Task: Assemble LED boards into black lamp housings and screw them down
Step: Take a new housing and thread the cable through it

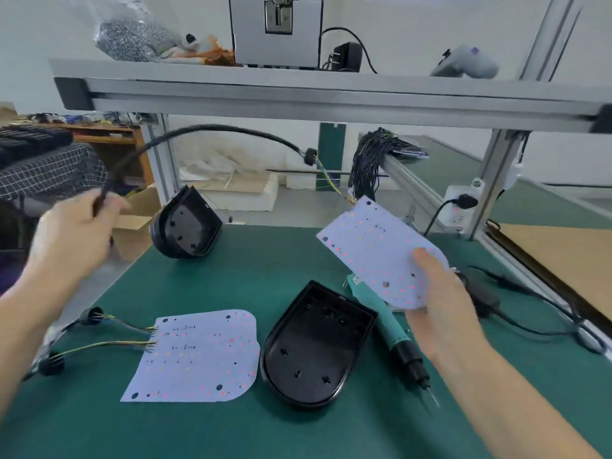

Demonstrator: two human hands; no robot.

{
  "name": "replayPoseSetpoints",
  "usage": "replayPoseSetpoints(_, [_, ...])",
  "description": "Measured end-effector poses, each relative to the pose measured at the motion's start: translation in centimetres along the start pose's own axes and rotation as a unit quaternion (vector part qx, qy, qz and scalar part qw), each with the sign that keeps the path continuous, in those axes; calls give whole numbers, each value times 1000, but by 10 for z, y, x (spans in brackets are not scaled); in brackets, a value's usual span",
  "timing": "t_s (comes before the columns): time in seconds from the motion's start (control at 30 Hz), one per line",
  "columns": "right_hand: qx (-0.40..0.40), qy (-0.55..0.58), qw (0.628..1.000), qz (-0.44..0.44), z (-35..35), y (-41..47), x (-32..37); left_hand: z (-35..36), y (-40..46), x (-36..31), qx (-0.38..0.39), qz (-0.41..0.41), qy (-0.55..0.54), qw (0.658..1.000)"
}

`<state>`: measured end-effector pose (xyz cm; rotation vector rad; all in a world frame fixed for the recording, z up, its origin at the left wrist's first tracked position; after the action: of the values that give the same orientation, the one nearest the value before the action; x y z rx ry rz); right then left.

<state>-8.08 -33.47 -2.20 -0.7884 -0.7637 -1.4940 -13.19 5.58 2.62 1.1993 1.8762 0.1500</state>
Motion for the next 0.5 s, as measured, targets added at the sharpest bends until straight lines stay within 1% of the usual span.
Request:
replayPoseSetpoints(0.03, [-9,26,1000,-1,-4,-7,-8,12,-10,-27,5,26,13,1000])
replayPoseSetpoints(0.07, [-15,50,999,6,-9,-11,-15,26,-23,-57,46,63,17,997])
replayPoseSetpoints(0.13, [-8,57,998,36,-14,-21,-25,63,-46,-97,177,111,45,977])
replayPoseSetpoints(0.17, [5,28,998,57,-18,-26,-29,83,-55,-107,242,107,60,962])
replayPoseSetpoints(0.2, [20,-10,997,78,-23,-29,-32,105,-63,-113,308,87,81,944])
replayPoseSetpoints(0.23, [33,-55,993,95,-28,-31,-32,124,-69,-113,359,64,107,925])
replayPoseSetpoints(0.27, [41,-102,988,109,-31,-31,-29,141,-73,-111,395,48,127,909])
replayPoseSetpoints(0.33, [52,-198,972,118,-37,-23,-19,163,-80,-106,441,24,137,887])
replayPoseSetpoints(0.4, [63,-270,952,127,-43,-13,-10,173,-81,-101,469,-12,88,878])
replayPoseSetpoints(0.47, [76,-331,931,132,-49,-3,-3,169,-75,-100,463,-17,59,884])
replayPoseSetpoints(0.5, [81,-366,917,134,-52,2,-2,164,-71,-101,440,-10,57,896])
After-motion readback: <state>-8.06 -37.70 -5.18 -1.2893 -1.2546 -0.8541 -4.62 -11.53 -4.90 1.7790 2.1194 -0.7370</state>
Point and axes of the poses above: each hand's wrist, its own y-axis towards the middle knuckle, its own z-axis out of the palm, x = y × z, the point moved 1 cm from there along y, towards the middle knuckle, and after that the axes turned 1 degree about y, right-handed, at the moved point
